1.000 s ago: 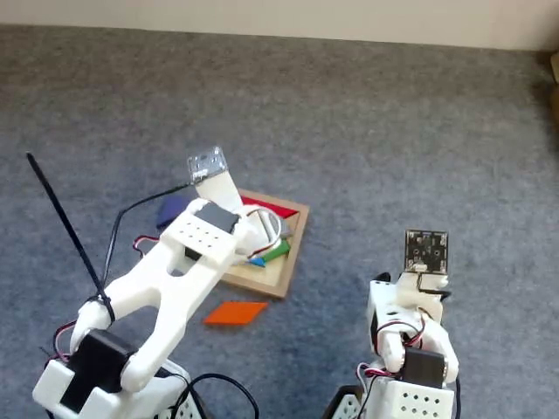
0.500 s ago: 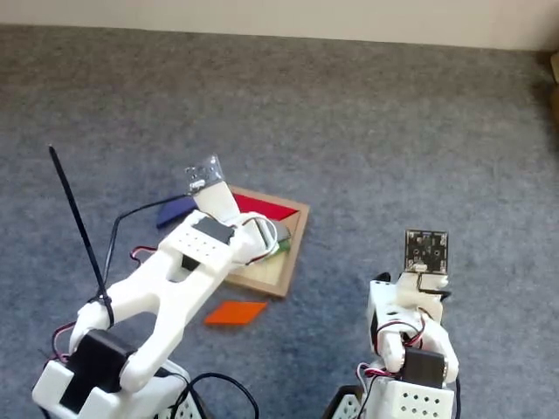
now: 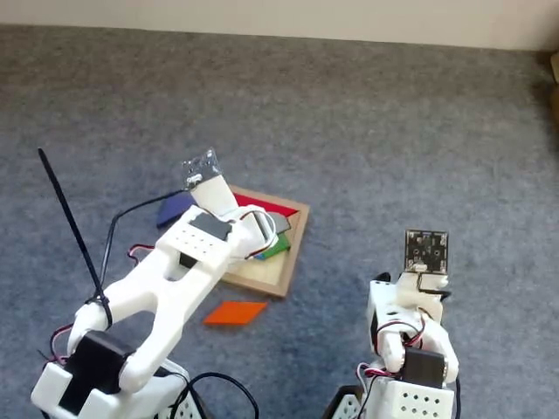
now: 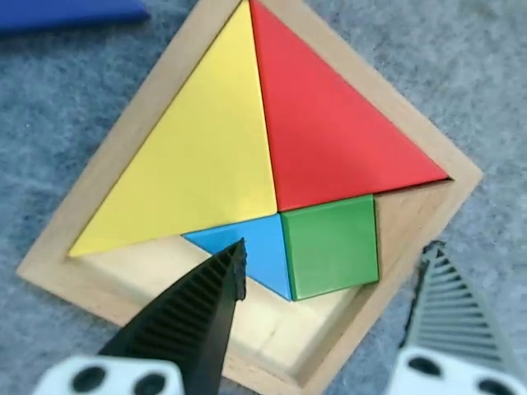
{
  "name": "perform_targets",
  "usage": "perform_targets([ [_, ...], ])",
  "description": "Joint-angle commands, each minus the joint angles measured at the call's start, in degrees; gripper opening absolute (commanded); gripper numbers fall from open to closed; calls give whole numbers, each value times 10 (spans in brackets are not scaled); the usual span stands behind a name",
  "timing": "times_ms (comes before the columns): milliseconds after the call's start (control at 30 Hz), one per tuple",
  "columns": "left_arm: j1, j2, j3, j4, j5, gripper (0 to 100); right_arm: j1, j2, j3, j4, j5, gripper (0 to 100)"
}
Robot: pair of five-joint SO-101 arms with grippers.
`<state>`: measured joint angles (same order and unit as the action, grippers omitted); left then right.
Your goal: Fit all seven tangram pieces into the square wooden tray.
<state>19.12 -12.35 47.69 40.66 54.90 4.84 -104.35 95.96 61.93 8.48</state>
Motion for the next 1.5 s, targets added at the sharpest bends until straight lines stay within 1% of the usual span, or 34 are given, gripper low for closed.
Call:
perform_targets([
  [0,-20,-63,-29,16,-6,319,7,-5,68,3,1,91],
  [100,-38,-122,-43,64,-11,319,7,-5,68,3,1,91],
  [233,-87,-182,-77,137,-71,319,7,-5,68,3,1,91],
  [300,-116,-194,-91,172,-123,319,7,-5,68,3,1,91],
  [400,-154,-195,-109,231,-231,319,7,-5,68,3,1,91],
  [467,-167,-195,-112,273,-309,300,7,-5,68,3,1,91],
  [567,-162,-194,-107,318,-465,209,7,-5,68,3,1,91],
  [667,-134,-194,-86,329,-621,134,7,-5,68,3,1,91],
  [733,-110,-194,-59,324,-674,126,7,-5,68,3,1,91],
  [833,-78,-194,-19,316,-734,192,7,-5,68,3,1,91],
  [900,-62,-194,4,308,-757,255,7,-5,68,3,1,91],
  [967,-42,-194,23,291,-760,284,7,-5,68,3,1,91],
  [1067,-3,-193,48,269,-760,284,7,-5,68,3,1,91],
  [1233,54,-193,74,263,-761,284,7,-5,68,3,1,91],
  [1333,56,-170,69,261,-769,284,7,-5,68,3,1,91],
  [1467,55,-89,69,216,-796,284,7,-5,68,3,1,91],
])
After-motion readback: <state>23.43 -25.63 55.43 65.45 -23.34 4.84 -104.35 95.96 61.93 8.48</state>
